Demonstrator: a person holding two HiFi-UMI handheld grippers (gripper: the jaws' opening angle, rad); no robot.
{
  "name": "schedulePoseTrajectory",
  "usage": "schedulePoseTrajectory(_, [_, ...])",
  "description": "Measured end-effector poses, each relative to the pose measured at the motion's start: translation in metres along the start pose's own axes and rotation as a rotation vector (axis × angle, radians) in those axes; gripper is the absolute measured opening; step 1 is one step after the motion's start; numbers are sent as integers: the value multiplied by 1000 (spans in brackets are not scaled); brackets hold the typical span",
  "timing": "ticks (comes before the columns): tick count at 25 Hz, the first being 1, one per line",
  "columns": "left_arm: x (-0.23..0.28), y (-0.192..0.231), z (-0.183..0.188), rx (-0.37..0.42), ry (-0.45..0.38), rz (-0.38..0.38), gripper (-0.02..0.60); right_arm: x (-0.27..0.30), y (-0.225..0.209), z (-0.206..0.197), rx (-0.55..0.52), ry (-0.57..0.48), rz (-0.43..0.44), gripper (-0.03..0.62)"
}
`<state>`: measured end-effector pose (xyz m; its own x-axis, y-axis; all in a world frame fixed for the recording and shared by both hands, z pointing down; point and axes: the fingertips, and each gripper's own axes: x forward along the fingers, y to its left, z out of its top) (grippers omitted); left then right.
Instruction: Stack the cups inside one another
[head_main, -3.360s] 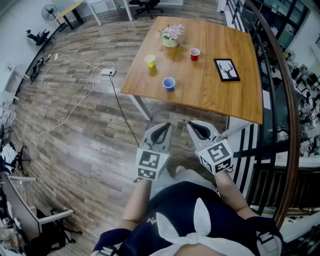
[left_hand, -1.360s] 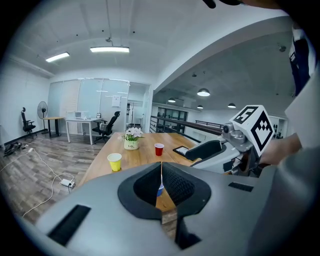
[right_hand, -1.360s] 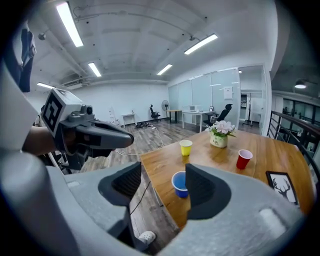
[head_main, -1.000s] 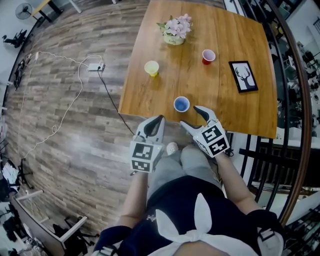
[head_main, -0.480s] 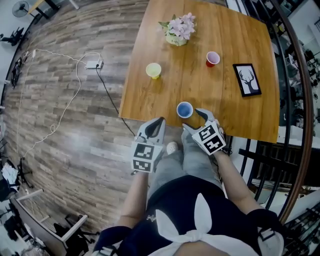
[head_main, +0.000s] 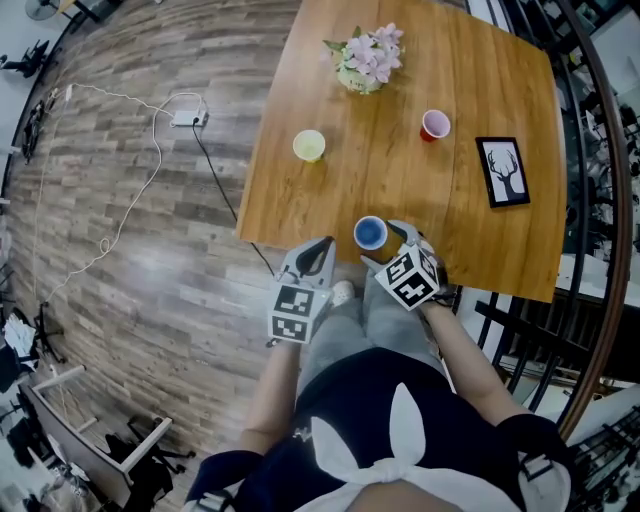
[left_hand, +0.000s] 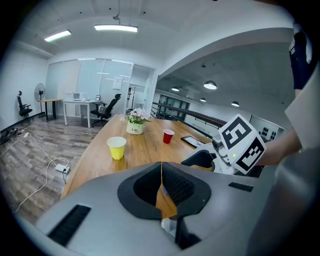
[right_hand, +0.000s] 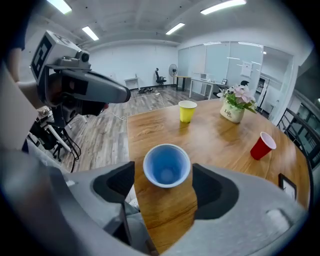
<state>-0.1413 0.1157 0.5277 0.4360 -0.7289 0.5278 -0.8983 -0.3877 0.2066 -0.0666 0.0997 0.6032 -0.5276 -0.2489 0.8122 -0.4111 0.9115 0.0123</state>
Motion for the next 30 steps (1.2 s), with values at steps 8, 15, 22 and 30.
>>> schedulePoseTrajectory(8, [13,3,1,-21,21,-5,23,15,-2,-2,-62,43,12,359])
schedulePoseTrajectory(15, [17,6,-4,-38,30,2,23,16,-6,-1,-78,41,13,322])
schedulePoseTrajectory(22, [19,7,-7,-47,37,7,23,14,-10,0,-77,43,20,319])
schedulePoseTrajectory(30, [20,9,-1,-55,28,17,23,0,-22,17,-69,10,11,319])
